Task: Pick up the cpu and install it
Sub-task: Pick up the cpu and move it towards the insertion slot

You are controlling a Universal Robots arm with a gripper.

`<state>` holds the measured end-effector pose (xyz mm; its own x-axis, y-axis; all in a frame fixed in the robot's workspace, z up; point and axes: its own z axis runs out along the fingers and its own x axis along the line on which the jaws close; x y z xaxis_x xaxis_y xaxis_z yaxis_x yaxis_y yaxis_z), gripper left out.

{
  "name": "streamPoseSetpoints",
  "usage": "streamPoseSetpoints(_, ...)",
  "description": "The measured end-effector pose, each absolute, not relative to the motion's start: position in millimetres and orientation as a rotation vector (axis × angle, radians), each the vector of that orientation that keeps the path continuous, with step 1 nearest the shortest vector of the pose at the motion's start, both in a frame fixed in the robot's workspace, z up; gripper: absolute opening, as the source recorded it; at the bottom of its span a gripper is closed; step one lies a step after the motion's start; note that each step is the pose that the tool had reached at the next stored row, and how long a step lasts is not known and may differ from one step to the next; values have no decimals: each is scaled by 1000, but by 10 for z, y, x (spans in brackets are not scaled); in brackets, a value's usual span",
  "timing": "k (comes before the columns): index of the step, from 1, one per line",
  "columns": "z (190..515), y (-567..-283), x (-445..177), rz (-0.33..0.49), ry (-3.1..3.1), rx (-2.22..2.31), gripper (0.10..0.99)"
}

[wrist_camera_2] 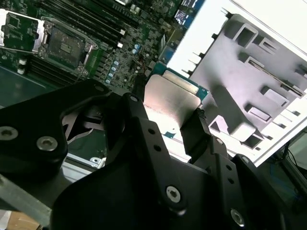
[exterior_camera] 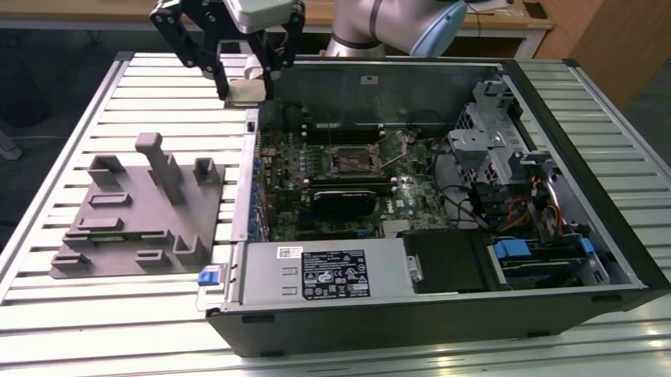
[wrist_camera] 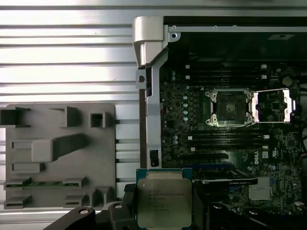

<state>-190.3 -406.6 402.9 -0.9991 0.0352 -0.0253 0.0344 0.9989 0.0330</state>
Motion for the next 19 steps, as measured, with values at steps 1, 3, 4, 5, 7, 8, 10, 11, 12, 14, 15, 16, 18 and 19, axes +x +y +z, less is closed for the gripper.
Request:
streamPoseSetpoints(1,4029,-4066,-1889,51,3115,54,545)
streamPoseSetpoints(3,4029,-4066,-1861,51,3115,54,545)
streamPoseSetpoints(4,4029,-4066,-1845,51,3115,54,545)
streamPoseSetpoints(5,4029,-4066,-1828,51,3115,54,545)
streamPoseSetpoints(7,4029,-4066,-1789,51,3115,54,545)
streamPoseSetpoints(8,4029,-4066,-1768,51,3115,54,545)
streamPoseSetpoints(10,4029,-4066,-1725,51,3115,54,545)
streamPoseSetpoints(11,4029,-4066,-1698,51,3115,54,545)
streamPoseSetpoints(12,4029,-4066,-1670,51,3115,54,545)
streamPoseSetpoints(14,4029,-4066,-1609,51,3115,54,545)
streamPoseSetpoints(15,4029,-4066,-1576,51,3115,54,545)
streamPoseSetpoints(16,4029,-4066,-1545,51,3115,54,545)
streamPoseSetpoints(18,4028,-4065,-1479,51,3115,54,545)
streamPoseSetpoints(19,4026,-4065,-1445,51,3115,54,545)
